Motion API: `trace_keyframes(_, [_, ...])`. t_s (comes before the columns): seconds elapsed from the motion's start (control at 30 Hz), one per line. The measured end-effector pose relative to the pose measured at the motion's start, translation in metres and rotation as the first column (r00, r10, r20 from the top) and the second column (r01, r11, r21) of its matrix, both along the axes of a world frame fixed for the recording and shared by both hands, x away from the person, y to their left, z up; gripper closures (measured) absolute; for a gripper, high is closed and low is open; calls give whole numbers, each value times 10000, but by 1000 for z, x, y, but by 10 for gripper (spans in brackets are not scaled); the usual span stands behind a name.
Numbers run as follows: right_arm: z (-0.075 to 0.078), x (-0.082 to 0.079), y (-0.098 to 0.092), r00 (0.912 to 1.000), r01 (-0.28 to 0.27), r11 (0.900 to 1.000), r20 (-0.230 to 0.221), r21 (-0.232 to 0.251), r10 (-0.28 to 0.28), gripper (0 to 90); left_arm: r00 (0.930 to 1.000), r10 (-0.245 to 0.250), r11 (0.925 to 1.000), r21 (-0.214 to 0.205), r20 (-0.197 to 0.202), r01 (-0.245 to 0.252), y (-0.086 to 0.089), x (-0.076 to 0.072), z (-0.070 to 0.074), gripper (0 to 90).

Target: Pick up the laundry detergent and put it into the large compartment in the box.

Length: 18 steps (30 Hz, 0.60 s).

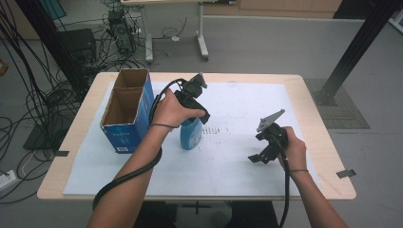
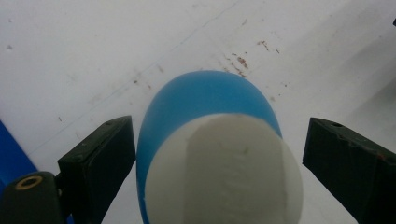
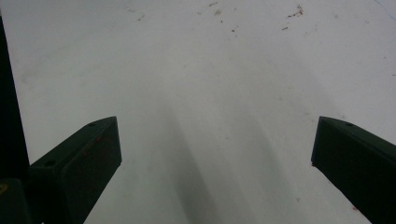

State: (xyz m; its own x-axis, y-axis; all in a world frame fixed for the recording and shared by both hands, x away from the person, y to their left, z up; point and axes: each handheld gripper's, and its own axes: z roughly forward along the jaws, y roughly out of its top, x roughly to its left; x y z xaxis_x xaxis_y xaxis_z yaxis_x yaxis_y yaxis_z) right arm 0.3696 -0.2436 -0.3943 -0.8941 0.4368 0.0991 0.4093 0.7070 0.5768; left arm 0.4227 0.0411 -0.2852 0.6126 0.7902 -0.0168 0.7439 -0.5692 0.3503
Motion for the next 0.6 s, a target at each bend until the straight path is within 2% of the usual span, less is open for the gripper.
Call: trace_keyframes(0.6, [0,1,0,10000,1,10000,-12,3,-1,14,9999,52,10000,-22,-92,-53,-1,2,-2,95])
